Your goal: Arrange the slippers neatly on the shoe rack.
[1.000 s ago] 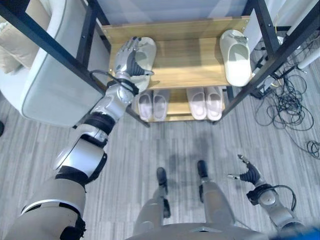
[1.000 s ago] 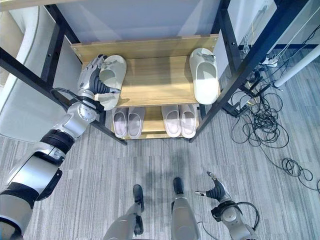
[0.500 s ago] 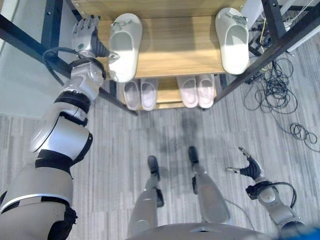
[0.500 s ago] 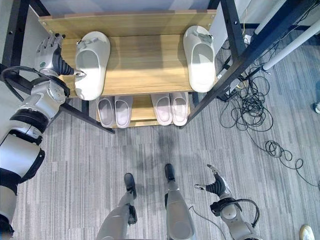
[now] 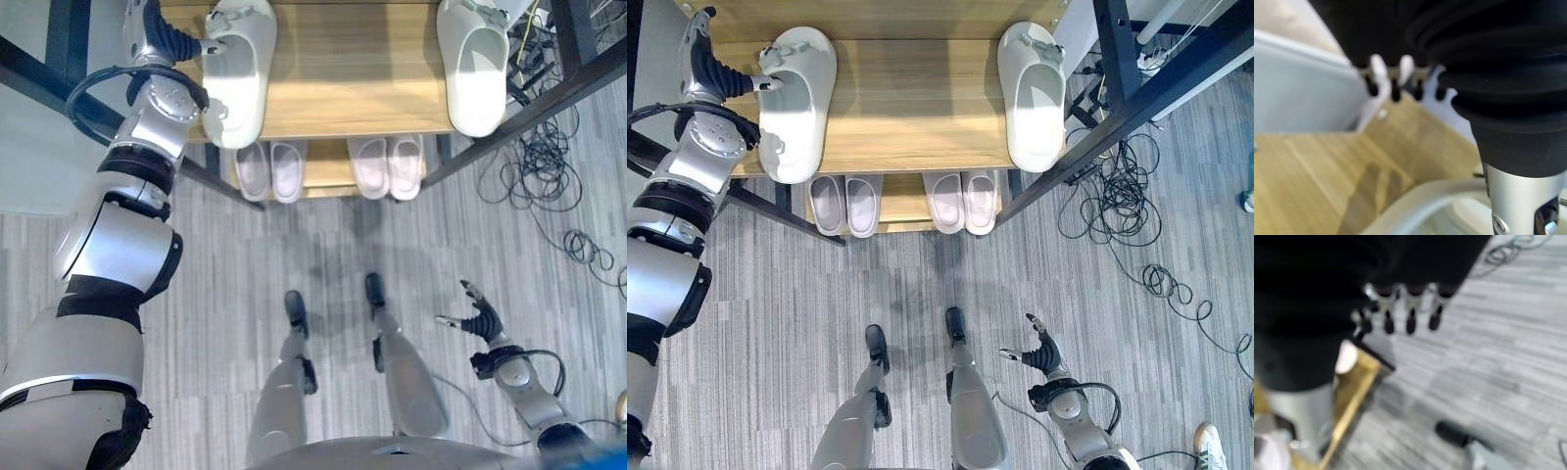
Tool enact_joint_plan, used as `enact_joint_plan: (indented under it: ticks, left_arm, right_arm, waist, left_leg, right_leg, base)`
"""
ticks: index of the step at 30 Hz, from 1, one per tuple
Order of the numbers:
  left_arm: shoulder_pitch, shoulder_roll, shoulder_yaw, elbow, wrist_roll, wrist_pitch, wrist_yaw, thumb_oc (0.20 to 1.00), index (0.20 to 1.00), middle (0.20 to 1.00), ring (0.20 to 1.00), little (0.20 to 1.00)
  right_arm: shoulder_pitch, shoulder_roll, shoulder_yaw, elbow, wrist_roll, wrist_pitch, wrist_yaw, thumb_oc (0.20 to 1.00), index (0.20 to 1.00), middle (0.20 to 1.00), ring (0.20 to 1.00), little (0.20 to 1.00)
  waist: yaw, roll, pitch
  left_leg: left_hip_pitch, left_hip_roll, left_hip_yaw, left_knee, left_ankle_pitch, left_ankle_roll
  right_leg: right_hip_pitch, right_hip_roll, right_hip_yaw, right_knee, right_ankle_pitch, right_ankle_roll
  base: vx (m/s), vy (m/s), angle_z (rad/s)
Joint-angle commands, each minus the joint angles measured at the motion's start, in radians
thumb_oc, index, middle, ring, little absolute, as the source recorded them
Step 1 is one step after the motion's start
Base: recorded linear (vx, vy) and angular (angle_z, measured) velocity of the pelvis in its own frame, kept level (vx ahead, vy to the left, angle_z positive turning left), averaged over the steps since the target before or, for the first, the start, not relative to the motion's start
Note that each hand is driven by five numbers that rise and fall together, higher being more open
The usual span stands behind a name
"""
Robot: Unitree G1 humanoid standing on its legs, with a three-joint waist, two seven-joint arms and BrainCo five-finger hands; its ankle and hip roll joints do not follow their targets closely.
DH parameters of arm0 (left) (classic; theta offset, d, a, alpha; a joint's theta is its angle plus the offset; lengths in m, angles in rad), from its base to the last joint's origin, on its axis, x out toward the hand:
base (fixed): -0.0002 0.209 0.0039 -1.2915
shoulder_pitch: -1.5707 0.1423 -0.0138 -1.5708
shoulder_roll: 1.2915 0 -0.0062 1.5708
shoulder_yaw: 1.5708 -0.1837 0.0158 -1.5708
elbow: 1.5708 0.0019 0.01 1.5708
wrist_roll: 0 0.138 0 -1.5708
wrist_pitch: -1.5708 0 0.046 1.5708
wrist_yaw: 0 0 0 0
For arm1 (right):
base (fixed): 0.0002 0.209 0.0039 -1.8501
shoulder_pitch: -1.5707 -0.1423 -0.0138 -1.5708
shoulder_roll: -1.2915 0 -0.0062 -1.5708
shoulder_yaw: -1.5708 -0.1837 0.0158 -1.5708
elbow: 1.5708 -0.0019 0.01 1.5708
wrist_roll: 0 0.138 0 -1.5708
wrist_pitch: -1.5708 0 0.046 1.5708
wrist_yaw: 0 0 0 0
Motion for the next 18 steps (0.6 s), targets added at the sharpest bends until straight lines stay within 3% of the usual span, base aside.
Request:
enact_joint_plan:
  ticks: [1,2,8,18]
  left_arm:
    - [-0.114,0.028,0.052,0.059,-0.006,-0.021,0.010,0.382,0.382,0.382,0.382,0.382]
    - [-0.127,0.032,0.040,0.084,-0.007,-0.014,-0.004,0.200,0.200,0.200,0.200,0.200]
    - [-0.182,-0.002,0.008,0.125,0.058,0.018,0.003,0.200,0.200,0.200,0.200,0.200]
    - [-0.179,-0.118,0.029,-0.013,0.086,0.014,0.070,0.200,0.200,0.200,0.200,0.200]
  right_arm:
    - [-0.056,0.030,0.002,0.081,0.043,-0.021,-0.024,1.000,1.000,1.000,1.000,1.000]
    - [-0.064,0.030,0.006,0.090,0.039,-0.018,-0.025,1.000,1.000,1.000,1.000,1.000]
    - [-0.095,0.012,0.019,0.103,0.021,-0.014,-0.035,1.000,1.000,1.000,1.000,1.000]
    - [-0.097,0.006,0.031,0.097,0.014,-0.012,-0.032,1.000,1.000,1.000,1.000,1.000]
  waist:
    - [0.005,-0.034,0.023]
    - [0.004,-0.032,0.023]
    - [0.006,-0.020,0.029]
    - [0.016,-0.008,0.037]
  left_leg:
    - [-0.040,-0.041,-0.073,0.114,-0.141,-0.037]
    - [-0.042,-0.041,-0.072,0.111,-0.140,-0.036]
    - [-0.055,-0.047,-0.073,0.114,-0.141,-0.034]
    - [-0.049,-0.046,-0.070,0.134,-0.152,-0.035]
  right_leg:
    - [0.062,-0.103,-0.045,-0.046,0.090,0.126]
    - [0.057,-0.104,-0.043,-0.045,0.091,0.126]
    - [0.043,-0.110,-0.046,-0.038,0.081,0.123]
    - [0.052,-0.105,-0.050,-0.027,0.037,0.111]
  base:
    - [0.01,0.024,0.10]
    - [0.01,0.031,0.05]
    - [0.00,0.004,-0.01]
    - [0.00,-0.027,0.01]
